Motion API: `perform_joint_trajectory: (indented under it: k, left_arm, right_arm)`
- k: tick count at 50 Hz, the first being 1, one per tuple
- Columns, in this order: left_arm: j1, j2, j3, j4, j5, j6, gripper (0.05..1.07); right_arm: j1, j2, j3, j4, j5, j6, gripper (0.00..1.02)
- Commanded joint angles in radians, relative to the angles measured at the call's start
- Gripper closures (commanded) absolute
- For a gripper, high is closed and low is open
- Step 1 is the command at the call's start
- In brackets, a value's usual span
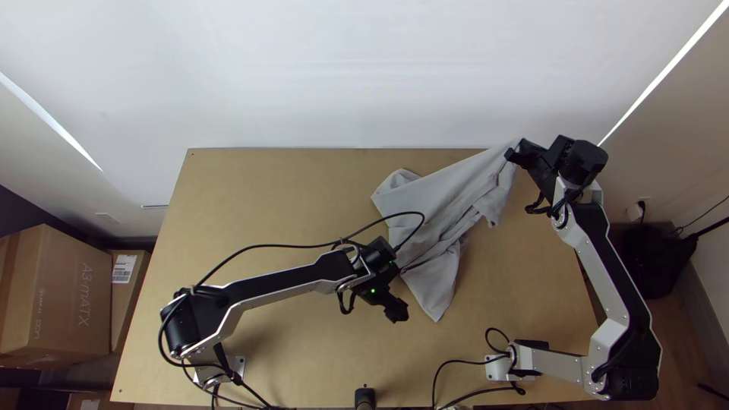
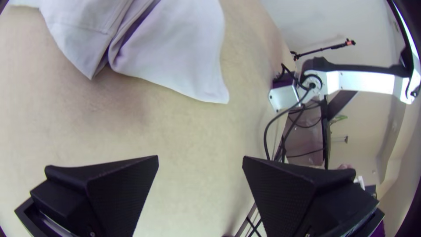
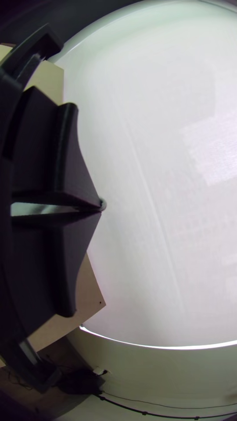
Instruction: Fold the t-shirt
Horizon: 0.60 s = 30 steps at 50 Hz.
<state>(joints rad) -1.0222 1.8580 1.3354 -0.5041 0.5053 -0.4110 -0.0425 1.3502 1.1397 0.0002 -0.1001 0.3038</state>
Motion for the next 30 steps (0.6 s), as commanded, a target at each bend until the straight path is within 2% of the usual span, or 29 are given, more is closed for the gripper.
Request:
perform_joint_trajectory:
  k: [1, 12, 20, 30]
  left_arm:
    - [-0.007, 0.056, 0.036, 0.056, 0.021, -0.107, 0.16]
    - [-0.021, 0.165, 0.079, 0.196, 0.025, -0.272, 0.15]
    - [-0.056, 0.207, 0.111, 0.265, -0.031, -0.299, 0.15]
    - [-0.09, 0.277, 0.18, 0.266, -0.056, -0.333, 0.16]
  right_arm:
    - [0.0, -0.019, 0.026, 0.027, 0.027, 0.032, 1.0]
    - [0.03, -0.046, -0.02, 0.027, 0.045, 0.032, 1.0]
    - [0.079, -0.074, -0.066, 0.026, 0.068, 0.02, 1.0]
    - [0.105, -0.086, -0.09, 0.027, 0.092, 0.02, 1.0]
